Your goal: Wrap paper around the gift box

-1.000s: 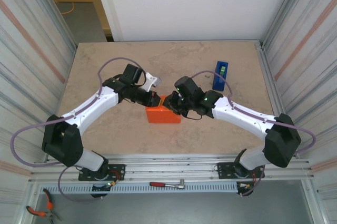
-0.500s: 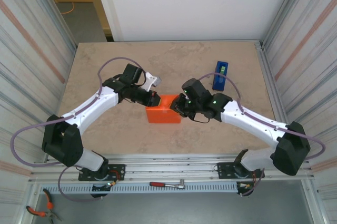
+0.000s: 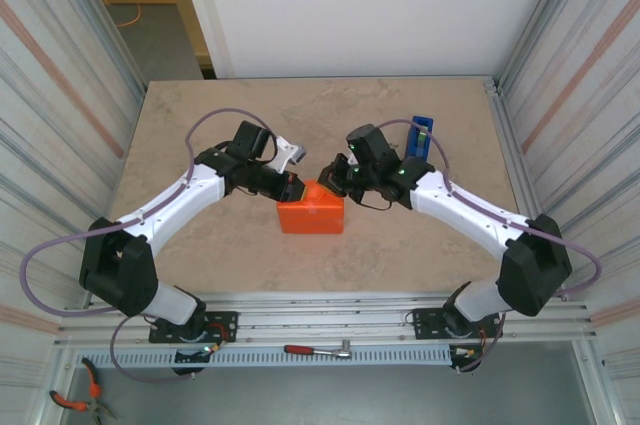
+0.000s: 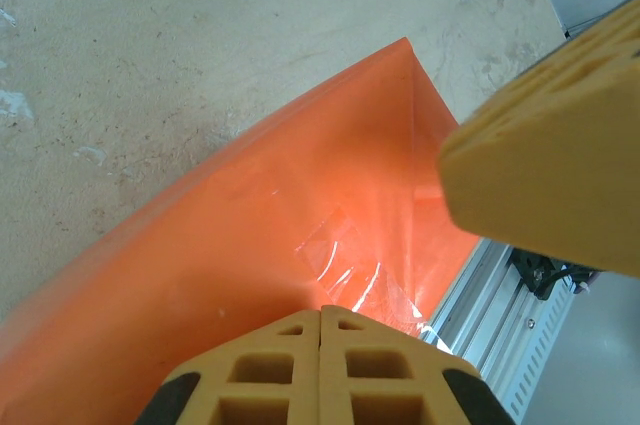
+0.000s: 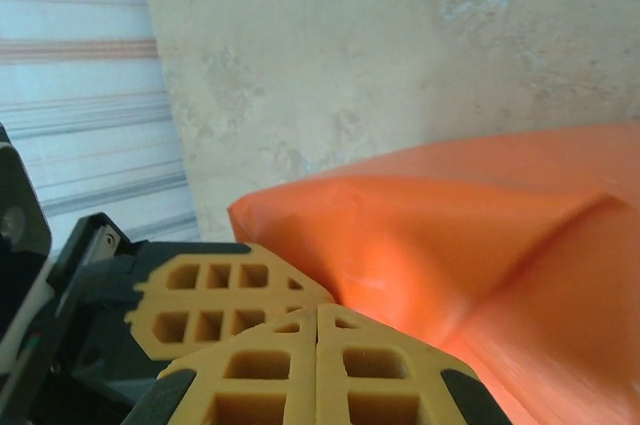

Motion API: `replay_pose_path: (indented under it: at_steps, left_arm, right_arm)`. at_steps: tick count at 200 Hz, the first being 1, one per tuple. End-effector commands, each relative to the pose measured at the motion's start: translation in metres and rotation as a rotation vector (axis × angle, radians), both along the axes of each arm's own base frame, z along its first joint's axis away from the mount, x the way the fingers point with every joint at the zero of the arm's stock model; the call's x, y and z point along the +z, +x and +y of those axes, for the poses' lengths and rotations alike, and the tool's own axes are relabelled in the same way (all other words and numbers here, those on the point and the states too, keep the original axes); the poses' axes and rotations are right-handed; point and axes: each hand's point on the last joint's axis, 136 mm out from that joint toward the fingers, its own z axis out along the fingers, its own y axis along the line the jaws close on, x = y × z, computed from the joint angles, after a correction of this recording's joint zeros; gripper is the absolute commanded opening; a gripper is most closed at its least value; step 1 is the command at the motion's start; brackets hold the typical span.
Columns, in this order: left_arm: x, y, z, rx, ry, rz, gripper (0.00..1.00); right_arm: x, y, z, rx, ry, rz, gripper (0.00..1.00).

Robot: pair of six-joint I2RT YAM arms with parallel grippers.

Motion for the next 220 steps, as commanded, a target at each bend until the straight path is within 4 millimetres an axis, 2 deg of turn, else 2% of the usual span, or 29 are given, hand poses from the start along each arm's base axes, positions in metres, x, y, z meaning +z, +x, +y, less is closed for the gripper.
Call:
replay_pose_path:
  at_steps: [1, 33, 106, 181, 220]
  left_arm:
    - [-0.027, -0.013, 0.014, 0.006, 0.082, 0.067, 0.0]
    - [-0.026, -0.013, 0.014, 0.006, 0.081, 0.064, 0.0]
    - [-0.026, -0.012, 0.014, 0.007, 0.08, 0.064, 0.0]
    - [-0.026, -0.013, 0.014, 0.008, 0.078, 0.063, 0.0]
    - [-0.026, -0.013, 0.014, 0.008, 0.079, 0.063, 0.0]
  right_arm:
    - [0.004, 0.005, 0.012, 0.044, 0.027, -0.022, 0.0]
    - [-0.013, 0.0, 0.017, 0.064, 0.019, 0.019, 0.0]
    - [-0.048, -0.028, 0.013, 0.098, -0.03, 0.105, 0.0]
    - [-0.037, -0.046, 0.014, 0.145, -0.035, 0.073, 0.0]
    - [-0.045, -0.056, 0.012, 0.154, -0.052, 0.08, 0.0]
